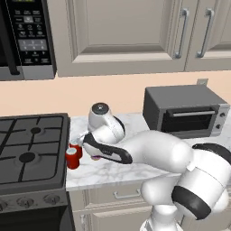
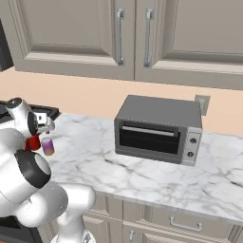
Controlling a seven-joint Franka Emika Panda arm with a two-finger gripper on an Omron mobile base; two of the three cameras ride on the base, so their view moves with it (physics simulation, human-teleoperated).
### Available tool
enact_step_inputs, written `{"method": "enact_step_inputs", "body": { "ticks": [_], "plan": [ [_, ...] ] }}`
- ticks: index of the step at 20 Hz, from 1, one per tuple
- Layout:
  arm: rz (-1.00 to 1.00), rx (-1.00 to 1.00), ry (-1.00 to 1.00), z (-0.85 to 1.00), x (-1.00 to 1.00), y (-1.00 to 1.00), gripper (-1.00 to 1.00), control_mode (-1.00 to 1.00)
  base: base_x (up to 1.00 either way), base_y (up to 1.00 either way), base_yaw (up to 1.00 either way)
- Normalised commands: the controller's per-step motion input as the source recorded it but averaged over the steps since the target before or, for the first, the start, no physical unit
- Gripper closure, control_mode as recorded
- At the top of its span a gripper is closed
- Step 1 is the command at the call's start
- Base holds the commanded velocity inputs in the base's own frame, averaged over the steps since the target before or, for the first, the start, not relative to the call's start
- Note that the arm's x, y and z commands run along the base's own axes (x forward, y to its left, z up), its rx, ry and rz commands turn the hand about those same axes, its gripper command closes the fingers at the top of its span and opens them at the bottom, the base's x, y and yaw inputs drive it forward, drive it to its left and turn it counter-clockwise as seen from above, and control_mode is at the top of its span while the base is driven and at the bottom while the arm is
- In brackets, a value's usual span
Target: Four empty soda cans are scattered around the kitchen. Gather all the cans and cluster them next to the stove for recycling.
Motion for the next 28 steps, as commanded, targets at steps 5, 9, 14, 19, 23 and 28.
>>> {"method": "enact_step_inputs", "body": {
  "ticks": [5, 9, 14, 19, 23, 28],
  "plan": [
    [-0.02, 0.13, -0.10, 0.30, -0.59, -0.47, -1.00, -1.00, 0.00, 0.00, 0.00],
    [-0.10, 0.21, 0.01, 0.17, -0.78, -0.82, -1.00, -1.00, 0.00, 0.00, 0.00],
    [-0.18, 0.27, 0.12, 0.27, -0.91, -0.79, -1.00, -1.00, 0.00, 0.00, 0.00],
    [-0.20, 0.02, 0.26, 0.62, -0.54, -0.71, -1.00, -1.00, 0.00, 0.00, 0.00],
    [-0.22, -0.07, 0.19, 0.08, -0.31, -0.51, -1.00, -1.00, 0.00, 0.00, 0.00],
    [-0.16, -0.16, 0.13, 0.00, -0.30, -0.19, -1.00, -1.00, 0.00, 0.00, 0.00]
  ]
}}
